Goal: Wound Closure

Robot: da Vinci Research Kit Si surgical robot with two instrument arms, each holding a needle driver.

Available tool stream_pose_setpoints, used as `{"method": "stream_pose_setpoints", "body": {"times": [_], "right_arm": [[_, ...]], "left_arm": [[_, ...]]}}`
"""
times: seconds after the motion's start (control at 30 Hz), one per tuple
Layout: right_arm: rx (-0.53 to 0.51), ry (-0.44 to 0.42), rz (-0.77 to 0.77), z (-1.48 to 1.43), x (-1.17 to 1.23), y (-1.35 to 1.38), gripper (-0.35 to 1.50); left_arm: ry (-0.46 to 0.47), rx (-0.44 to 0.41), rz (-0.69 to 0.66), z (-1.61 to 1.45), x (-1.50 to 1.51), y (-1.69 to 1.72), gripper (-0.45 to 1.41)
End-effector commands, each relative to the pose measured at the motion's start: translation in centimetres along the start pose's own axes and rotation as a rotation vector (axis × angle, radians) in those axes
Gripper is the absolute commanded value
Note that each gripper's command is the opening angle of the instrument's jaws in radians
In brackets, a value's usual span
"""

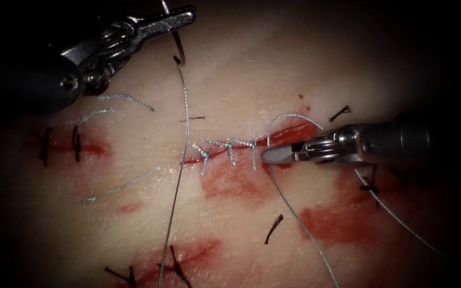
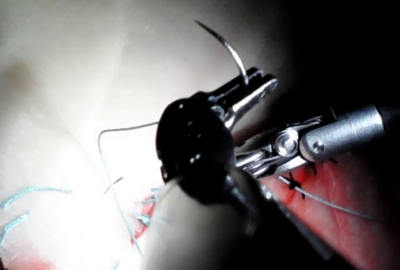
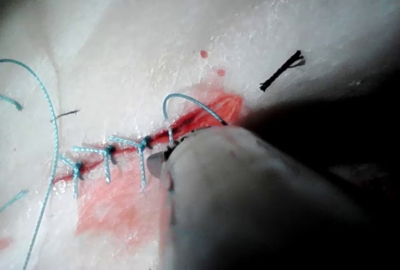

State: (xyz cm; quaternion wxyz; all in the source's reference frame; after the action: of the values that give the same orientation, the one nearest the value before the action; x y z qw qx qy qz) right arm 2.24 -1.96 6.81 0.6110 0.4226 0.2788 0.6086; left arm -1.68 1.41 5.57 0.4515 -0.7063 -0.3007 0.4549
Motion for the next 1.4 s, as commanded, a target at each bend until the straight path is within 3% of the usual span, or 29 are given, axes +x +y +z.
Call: {"method": "stream_pose_setpoints", "body": {"times": [0.03, 0.1, 0.3, 0.47, 0.5, 0.73, 1.07, 1.17, 1.2, 1.23, 1.27, 1.3, 1.33, 1.4], "right_arm": [[-0.005, 0.002, -0.003, 0.14, 0.00, 0.01, -0.11], [-0.013, 0.004, -0.007, 0.19, -0.02, 0.03, -0.35], [-0.077, -0.035, -0.017, 0.03, -0.13, -0.02, -0.35], [-0.122, -0.217, -0.017, -0.39, -0.47, -0.05, -0.35], [-0.157, -0.304, -0.028, -0.51, -0.67, -0.09, -0.35], [-0.130, -0.587, -0.110, -0.90, -1.30, -0.39, -0.35], [-0.088, -0.898, -0.234, -1.22, -2.05, -0.43, -0.35], [-0.098, -0.948, -0.251, -1.32, -2.11, -0.41, -0.35], [-0.092, -0.949, -0.260, -1.33, -2.09, -0.41, -0.35], [-0.062, -0.916, -0.281, -1.34, -2.00, -0.42, -0.15], [-0.020, -0.873, -0.312, -1.34, -1.90, -0.43, 0.34], [0.020, -0.784, -0.312, -1.33, -1.67, -0.46, 0.53], [0.043, -0.623, -0.275, -1.28, -1.34, -0.51, 0.68], [0.049, -0.490, -0.228, -1.24, -1.01, -0.58, 0.71]], "left_arm": [[0.000, 0.000, 0.000, 0.03, -0.05, -0.05, -0.45], [0.000, 0.000, 0.000, 0.03, -0.05, -0.04, -0.45], [-0.003, 0.002, -0.001, 0.03, -0.05, -0.04, -0.45], [-0.006, 0.003, -0.001, 0.03, -0.05, -0.04, -0.45], [-0.006, 0.003, -0.001, 0.03, -0.05, -0.04, -0.45], [-0.011, 0.006, 0.000, 0.03, -0.06, -0.04, -0.45], [-0.011, 0.006, 0.000, 0.03, -0.06, -0.05, -0.45], [-0.011, 0.006, 0.000, 0.03, -0.06, -0.05, -0.45], [-0.011, 0.006, 0.000, 0.03, -0.06, -0.05, -0.45], [-0.011, 0.006, 0.000, 0.03, -0.06, -0.05, -0.45], [-0.011, 0.006, 0.000, 0.03, -0.06, -0.05, -0.45], [-0.011, 0.006, 0.000, 0.03, -0.06, -0.05, -0.45], [-0.011, 0.006, 0.000, 0.03, -0.06, -0.05, -0.45], [-0.011, 0.005, 0.000, 0.03, -0.06, -0.05, -0.45]]}}
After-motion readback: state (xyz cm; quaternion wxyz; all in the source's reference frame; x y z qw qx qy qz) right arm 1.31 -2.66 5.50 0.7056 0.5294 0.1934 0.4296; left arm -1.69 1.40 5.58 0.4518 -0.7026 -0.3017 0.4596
